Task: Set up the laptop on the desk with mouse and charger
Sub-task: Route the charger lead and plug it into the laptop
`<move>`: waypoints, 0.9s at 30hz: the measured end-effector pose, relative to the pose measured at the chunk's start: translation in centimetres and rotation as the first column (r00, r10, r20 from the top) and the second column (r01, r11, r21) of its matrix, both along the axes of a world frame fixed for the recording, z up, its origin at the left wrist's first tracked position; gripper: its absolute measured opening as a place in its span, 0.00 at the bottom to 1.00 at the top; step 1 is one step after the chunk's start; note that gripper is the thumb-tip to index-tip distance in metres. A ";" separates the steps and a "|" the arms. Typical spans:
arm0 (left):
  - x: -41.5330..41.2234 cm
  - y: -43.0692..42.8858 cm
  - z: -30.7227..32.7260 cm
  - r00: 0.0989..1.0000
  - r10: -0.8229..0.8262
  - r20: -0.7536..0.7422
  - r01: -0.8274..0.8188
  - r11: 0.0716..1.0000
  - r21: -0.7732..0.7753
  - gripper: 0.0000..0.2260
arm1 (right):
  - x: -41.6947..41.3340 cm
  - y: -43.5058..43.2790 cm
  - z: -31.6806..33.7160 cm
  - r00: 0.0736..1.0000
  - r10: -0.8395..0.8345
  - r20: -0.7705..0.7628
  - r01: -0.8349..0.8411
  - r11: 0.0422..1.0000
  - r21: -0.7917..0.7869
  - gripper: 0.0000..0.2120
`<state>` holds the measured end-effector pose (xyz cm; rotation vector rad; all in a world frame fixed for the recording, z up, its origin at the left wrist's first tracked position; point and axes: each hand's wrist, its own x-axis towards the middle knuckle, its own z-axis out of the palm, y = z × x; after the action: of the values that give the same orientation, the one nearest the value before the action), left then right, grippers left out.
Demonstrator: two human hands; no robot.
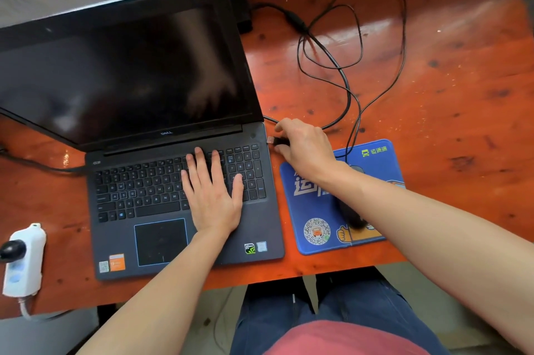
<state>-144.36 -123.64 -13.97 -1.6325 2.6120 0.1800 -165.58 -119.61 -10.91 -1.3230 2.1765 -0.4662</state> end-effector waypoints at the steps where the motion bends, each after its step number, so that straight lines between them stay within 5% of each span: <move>1: 0.0 0.0 0.0 1.000 0.002 -0.002 -0.002 1.000 0.000 0.29 | 0.0 0.2 0.0 1.000 -0.005 0.009 0.005 1.000 -0.020 0.14; 14: -0.1 -0.1 0.3 1.000 0.009 -0.005 -0.009 1.000 0.015 0.29 | -0.4 0.0 0.5 0.999 0.005 -0.049 -0.003 1.000 0.031 0.10; 27: 0.1 -0.1 0.1 1.000 0.007 -0.011 -0.007 1.000 0.006 0.29 | -0.5 0.9 0.7 0.972 0.198 -0.124 -0.202 0.979 -0.015 0.11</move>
<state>-144.24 -123.73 -13.87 -1.6435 2.6115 0.1976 -166.05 -118.69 -10.26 -1.6049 2.1104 -0.3451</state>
